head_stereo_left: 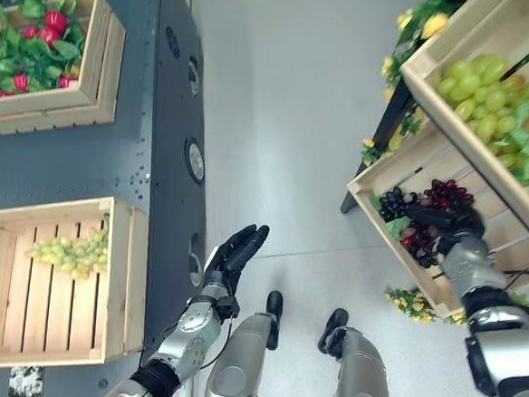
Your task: Pick up the fruits from the basket on one side to the basket on the other side
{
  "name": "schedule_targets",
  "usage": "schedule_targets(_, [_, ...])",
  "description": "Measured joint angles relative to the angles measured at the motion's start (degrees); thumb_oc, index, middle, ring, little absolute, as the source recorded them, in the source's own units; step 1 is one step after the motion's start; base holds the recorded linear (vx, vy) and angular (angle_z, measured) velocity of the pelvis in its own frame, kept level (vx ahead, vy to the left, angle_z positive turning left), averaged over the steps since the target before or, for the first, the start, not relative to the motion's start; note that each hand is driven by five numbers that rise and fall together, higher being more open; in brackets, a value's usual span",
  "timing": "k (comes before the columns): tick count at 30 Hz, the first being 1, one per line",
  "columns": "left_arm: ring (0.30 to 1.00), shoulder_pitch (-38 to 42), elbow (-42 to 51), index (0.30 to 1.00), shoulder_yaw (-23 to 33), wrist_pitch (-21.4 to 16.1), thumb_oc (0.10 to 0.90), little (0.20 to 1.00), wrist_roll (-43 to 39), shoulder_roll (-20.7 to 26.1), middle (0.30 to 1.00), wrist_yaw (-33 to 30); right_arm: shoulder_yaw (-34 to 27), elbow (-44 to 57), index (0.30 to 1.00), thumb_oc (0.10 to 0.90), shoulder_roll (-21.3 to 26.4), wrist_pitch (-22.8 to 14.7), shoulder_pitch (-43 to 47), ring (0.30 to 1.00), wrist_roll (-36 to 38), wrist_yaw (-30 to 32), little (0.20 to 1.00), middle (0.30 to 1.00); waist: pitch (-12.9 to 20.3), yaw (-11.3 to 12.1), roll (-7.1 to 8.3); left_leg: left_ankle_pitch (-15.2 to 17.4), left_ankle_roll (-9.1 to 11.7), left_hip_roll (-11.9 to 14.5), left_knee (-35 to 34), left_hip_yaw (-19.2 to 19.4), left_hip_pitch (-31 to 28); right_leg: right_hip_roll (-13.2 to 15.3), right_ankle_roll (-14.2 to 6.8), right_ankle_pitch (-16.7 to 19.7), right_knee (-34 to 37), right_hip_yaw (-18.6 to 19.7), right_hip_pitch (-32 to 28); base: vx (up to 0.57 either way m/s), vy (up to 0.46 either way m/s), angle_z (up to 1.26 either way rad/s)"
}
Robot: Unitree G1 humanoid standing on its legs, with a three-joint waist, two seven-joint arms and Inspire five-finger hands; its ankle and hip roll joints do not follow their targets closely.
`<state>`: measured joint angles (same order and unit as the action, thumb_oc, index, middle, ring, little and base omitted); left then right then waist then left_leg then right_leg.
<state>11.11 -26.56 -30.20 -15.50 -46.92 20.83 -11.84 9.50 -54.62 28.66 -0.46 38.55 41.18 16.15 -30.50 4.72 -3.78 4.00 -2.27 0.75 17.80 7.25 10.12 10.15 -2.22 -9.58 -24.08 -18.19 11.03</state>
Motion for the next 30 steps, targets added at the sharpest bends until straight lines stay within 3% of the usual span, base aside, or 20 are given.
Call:
schedule_targets(4, [0.9,0.17,0.14,0.9,2.08,0.18,0.8,0.9,1.13,-0.95,0.9,-0.38,0.82,11.11,0.9,0.8,-6.36,-4.77,-7.92,0.9,0.11,0.93,0.9,0.9,0.13,-1.13,0.3,-0.72,0.19,-0.05,-4.34,0.55,-4.07,-0.65,-0.37,0.49,3.01,0.03,-3.37,0.06,-0.01,-0.07])
schedule_targets(11, [0.9,-0.71,0.73,0.9,4.98,1.32,0.8,0.9,2.57,-2.67,0.9,-1.64,9.99,22.82,0.9,0.8,-13.44,-8.97,-18.45,0.9,-2.39,2.24,0.9,0.9,1.53,-2.06,1.17,-2.04,0.86,0.02,-10.49,-0.79,-9.26,-2.36,-1.0,1.2,9.24,0.03,-8.74,0.05,-0.022,0.1])
schedule_targets(14, [0.9,-2.54,0.71,0.9,6.07,1.85,0.8,0.9,3.88,-2.89,0.9,-2.02,11.84,23.44,0.9,0.8,-14.3,-9.82,-20.39,0.9,-2.7,1.44,0.9,0.9,3.91,-1.95,1.76,-2.16,1.0,0.08,-11.75,-1.14,-9.98,-2.85,-1.35,1.46,11.28,-0.06,-9.99,0.02,-0.02,0.09])
schedule_targets(19, [0.9,-7.89,0.68,0.9,6.6,2.46,0.8,0.9,4.18,-3.59,0.9,-2.6,13.68,23.4,0.9,0.8,-15.77,-10.37,-26.45,0.9,-4.99,-0.32,0.9,0.9,11.25,-0.96,2.3,-2.93,1.26,0.02,-15.9,-2.59,-13.48,-4.13,-2.2,2.63,17.72,-0.03,-15.05,0.01,-0.02,0.17])
schedule_targets(23, [0.9,-10.25,-0.01,0.9,6.92,5.95,0.8,0.9,7.74,-4.0,0.9,-2.24,16.57,23.32,0.9,0.8,-15.69,-10.36,-29.61,0.9,-5.0,-5.31,0.9,0.9,16.59,-0.22,2.55,-4.45,1.35,-0.16,-19.06,-4.44,-14.22,-4.95,-2.59,4.05,22.09,-0.12,-17.08,-0.03,-0.032,0.23])
schedule_targets(30, [0.9,-11.36,-1.58,0.9,7.2,7.78,0.8,0.9,10.0,-4.28,0.9,-2.57,20.0,23.34,0.9,0.8,-15.39,-9.53,-30.13,0.9,-5.24,-12.53,0.9,0.9,17.53,1.08,2.43,-7.57,1.73,-0.4,-22.43,-7.31,-14.66,-6.08,-2.55,7.54,29.16,-2.44,-20.65,0.0,-0.033,0.24])
